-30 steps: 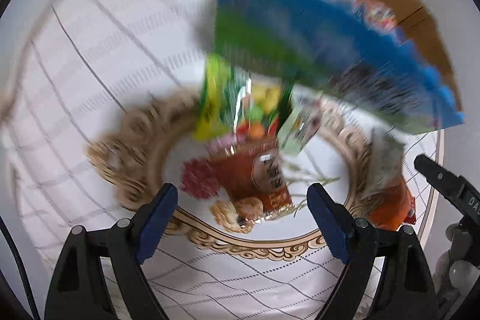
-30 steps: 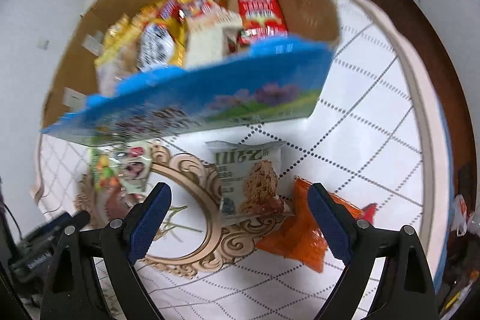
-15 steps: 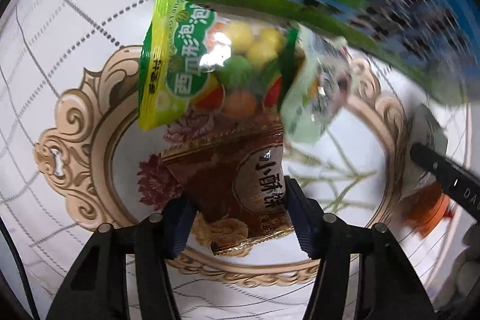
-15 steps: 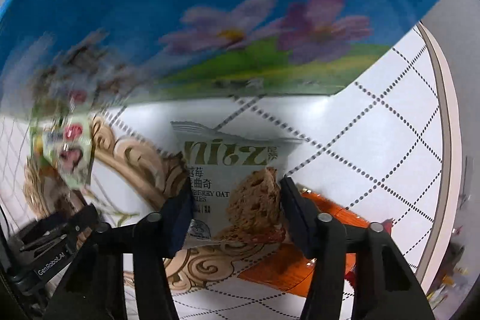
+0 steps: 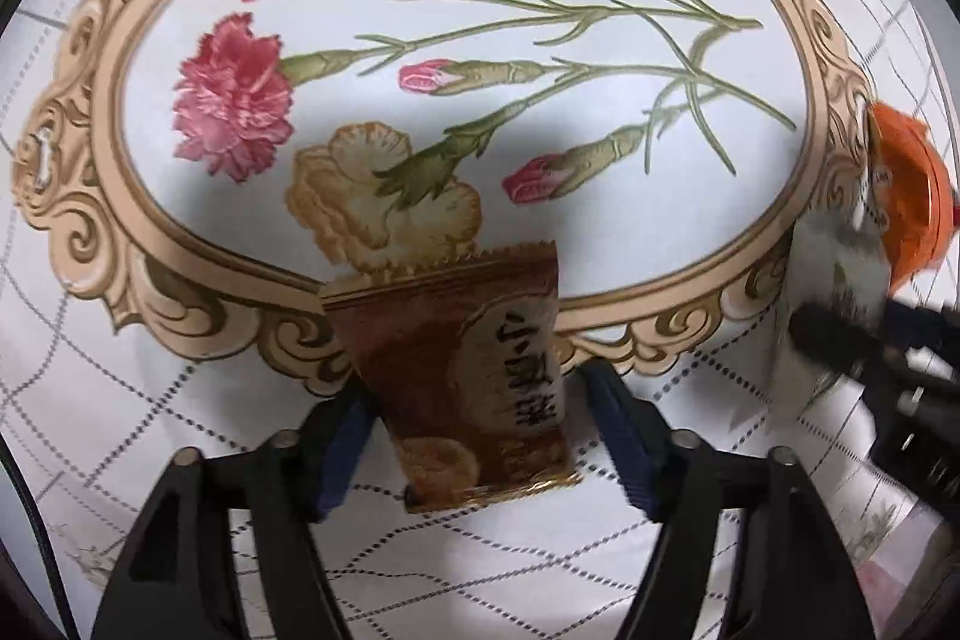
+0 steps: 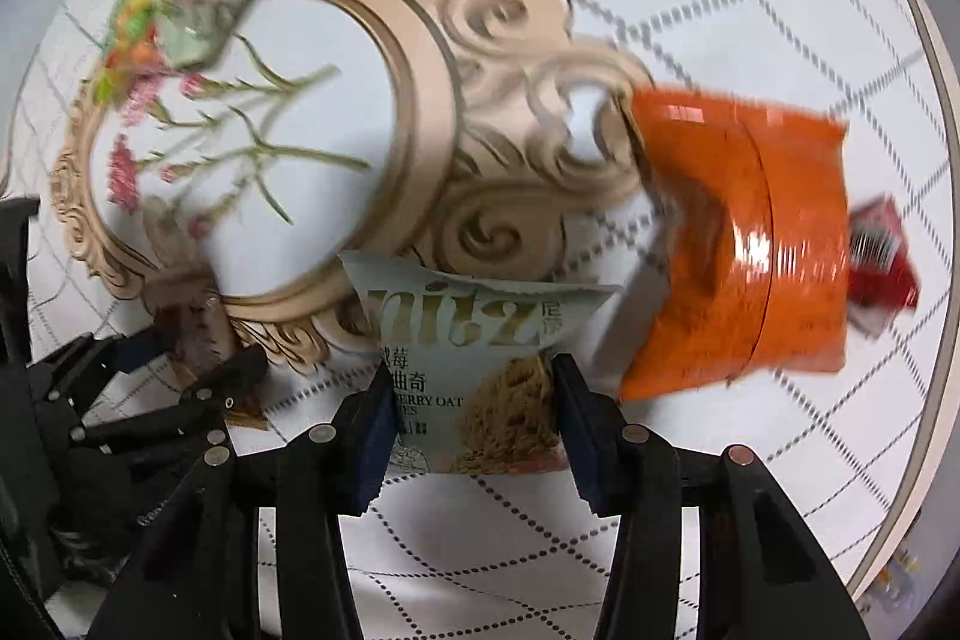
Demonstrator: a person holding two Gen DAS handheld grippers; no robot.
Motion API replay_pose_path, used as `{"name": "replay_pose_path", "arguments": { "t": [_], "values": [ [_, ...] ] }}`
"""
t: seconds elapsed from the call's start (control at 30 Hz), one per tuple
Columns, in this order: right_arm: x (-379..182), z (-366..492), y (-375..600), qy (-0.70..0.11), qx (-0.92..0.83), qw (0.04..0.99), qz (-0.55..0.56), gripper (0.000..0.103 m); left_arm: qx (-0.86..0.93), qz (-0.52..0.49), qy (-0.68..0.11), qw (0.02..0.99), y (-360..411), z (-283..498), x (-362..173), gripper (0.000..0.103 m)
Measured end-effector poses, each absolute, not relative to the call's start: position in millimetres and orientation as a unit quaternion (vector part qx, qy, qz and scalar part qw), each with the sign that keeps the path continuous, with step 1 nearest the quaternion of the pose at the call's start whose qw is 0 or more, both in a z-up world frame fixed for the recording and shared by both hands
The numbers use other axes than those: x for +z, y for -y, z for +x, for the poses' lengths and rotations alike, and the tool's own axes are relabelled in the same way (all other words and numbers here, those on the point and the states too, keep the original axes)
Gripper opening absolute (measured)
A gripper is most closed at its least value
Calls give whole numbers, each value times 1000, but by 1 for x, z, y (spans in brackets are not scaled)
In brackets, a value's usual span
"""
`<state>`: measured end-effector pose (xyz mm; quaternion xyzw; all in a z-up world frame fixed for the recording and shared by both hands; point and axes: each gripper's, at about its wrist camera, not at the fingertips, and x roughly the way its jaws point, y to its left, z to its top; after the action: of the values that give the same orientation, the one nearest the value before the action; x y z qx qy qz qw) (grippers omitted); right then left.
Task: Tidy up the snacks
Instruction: 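Grasp the brown biscuit pack with the left gripper while the right grasps the oat bar, then carry both packs into the box and open both grippers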
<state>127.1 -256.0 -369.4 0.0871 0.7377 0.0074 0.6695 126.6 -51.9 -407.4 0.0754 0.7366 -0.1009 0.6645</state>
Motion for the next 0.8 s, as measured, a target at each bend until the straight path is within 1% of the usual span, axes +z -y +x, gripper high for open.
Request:
{"name": "replay_pose_path", "arguments": {
  "t": [0.1,0.27,0.3,0.33,0.37,0.4,0.5,0.6,0.67,0.8],
  "values": [
    [-375,121,249,-739,0,667,91,56,-92,63,-738,665,49,135,-411,75],
    [-386,122,235,-740,-3,667,87,58,-88,55,-731,674,35,135,-409,74],
    [-386,122,235,-739,-3,668,88,58,-86,59,-728,677,30,135,-408,68],
    [-387,123,238,-738,-3,669,88,58,-84,62,-723,682,27,133,-405,58],
    [-387,122,237,-737,-2,669,90,58,-86,64,-721,685,26,132,-403,54],
    [-386,121,237,-735,-2,673,90,57,-85,65,-719,687,24,130,-401,52],
    [-382,116,236,-729,4,679,89,52,-88,69,-709,696,19,127,-387,52],
    [-367,111,238,-720,15,685,106,51,-96,65,-697,707,21,129,-367,52],
    [-345,113,242,-706,27,698,118,51,-109,56,-686,717,22,132,-344,52],
    [-284,128,256,-663,50,734,139,51,-145,30,-654,742,27,148,-282,52]
  ]
}}
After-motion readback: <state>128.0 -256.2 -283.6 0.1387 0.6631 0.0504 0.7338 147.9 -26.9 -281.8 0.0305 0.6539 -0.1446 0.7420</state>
